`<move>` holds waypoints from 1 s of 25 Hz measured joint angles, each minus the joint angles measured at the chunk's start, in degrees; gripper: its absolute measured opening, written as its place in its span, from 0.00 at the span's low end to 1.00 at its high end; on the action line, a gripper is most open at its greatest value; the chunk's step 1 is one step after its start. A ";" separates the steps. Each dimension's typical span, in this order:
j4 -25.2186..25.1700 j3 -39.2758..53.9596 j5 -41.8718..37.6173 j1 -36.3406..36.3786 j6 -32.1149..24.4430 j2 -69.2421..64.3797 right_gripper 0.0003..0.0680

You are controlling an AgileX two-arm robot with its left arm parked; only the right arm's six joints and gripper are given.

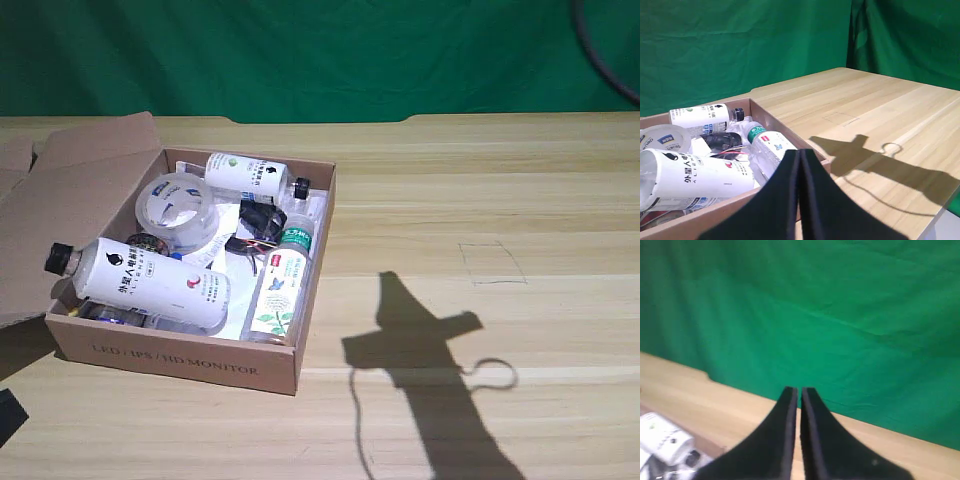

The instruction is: Place the white bottle into the box.

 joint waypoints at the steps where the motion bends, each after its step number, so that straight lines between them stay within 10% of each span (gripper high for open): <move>1: -1.19 1.72 0.07 -1.53 1.17 -2.17 0.00; 12: -17.55 30.54 3.92 -11.46 19.06 -31.21 0.00; 25: -10.90 53.76 8.14 -11.60 20.21 -50.87 0.00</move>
